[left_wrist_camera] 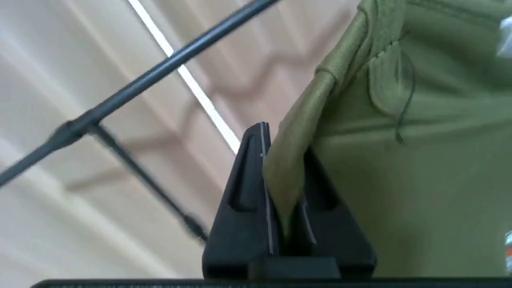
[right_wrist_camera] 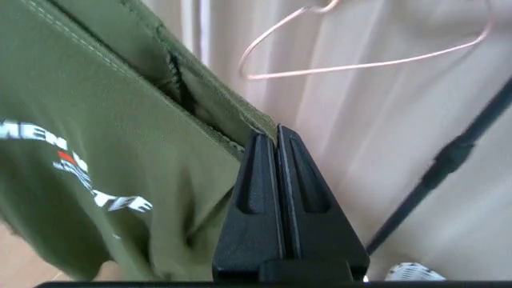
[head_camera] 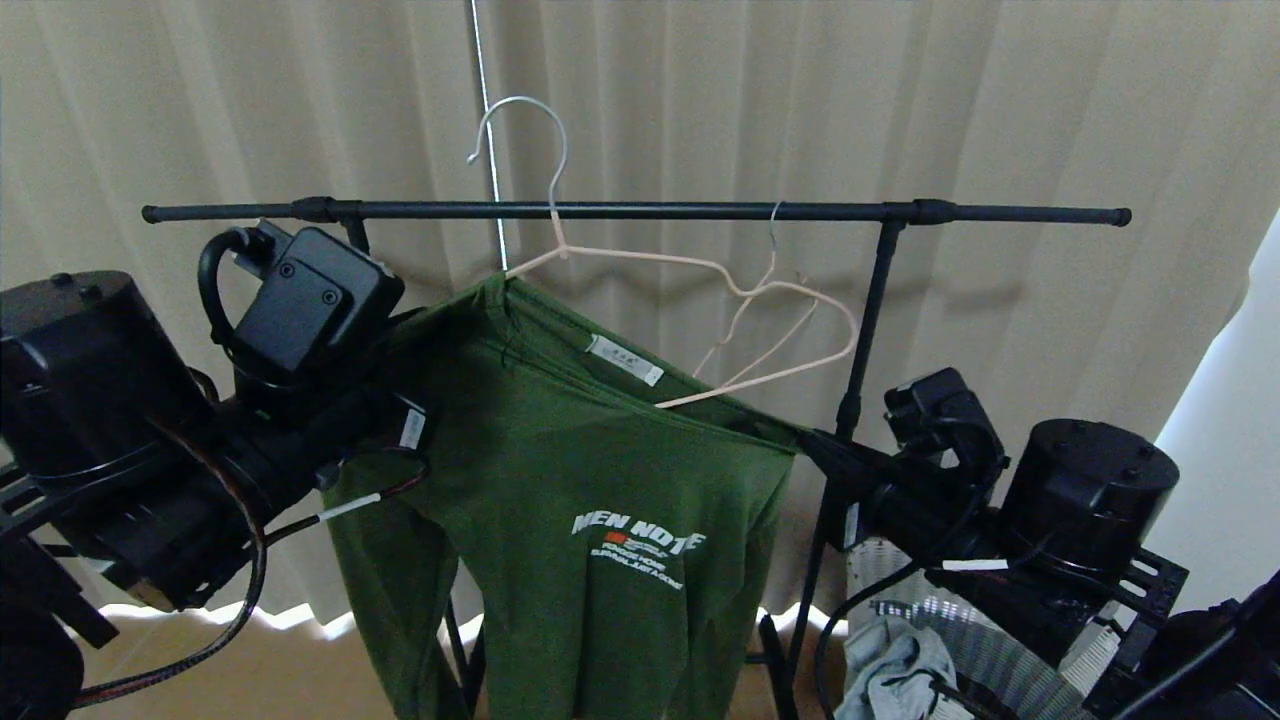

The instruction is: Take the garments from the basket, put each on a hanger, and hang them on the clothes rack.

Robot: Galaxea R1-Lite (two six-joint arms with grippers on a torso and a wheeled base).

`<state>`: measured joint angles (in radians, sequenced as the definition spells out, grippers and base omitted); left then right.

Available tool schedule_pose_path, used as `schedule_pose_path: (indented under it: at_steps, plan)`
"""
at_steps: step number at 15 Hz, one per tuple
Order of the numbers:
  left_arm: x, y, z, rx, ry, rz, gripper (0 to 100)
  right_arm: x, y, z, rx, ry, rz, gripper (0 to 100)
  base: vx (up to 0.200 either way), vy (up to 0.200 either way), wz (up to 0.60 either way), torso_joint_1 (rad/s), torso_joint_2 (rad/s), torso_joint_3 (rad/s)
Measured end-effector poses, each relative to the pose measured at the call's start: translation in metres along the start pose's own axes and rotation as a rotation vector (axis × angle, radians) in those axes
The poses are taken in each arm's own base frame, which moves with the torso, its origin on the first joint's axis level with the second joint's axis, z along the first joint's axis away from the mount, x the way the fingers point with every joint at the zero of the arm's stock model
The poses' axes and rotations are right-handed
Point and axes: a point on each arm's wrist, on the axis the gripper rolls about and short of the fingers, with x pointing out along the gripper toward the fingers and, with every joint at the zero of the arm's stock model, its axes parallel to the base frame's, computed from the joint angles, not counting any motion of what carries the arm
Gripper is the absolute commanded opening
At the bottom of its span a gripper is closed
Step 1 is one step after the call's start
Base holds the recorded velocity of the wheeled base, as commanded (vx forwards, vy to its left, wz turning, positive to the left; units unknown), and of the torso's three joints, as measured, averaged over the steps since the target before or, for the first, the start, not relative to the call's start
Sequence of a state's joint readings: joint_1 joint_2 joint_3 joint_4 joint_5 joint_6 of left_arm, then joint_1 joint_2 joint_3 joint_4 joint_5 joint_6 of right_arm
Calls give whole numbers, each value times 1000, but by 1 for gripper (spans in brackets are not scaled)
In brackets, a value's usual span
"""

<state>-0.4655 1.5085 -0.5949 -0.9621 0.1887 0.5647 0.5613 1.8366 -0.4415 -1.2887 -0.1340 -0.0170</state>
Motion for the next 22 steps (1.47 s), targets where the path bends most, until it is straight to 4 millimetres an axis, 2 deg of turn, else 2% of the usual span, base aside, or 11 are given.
schedule_pose_path:
  at_steps: [7, 12, 18, 22]
  plan:
    - [-3, 4, -17, 92, 64, 13, 0, -3, -26, 12, 12, -46, -89, 0, 0, 0, 0, 0, 0, 0]
    - [-1, 10, -27, 209, 107, 27, 0, -4, -34, 18, 13, -68, -100, 0, 0, 0, 0, 0, 0, 0]
    - [8, 9, -33, 218, 150, 60, 0, -8, -6, 35, -71, -92, 36, 0, 0, 0, 0, 0, 0, 0]
    - [17, 9, -30, 201, 138, 123, 0, -15, 1, 50, -109, -96, 133, 0, 0, 0, 0, 0, 0, 0]
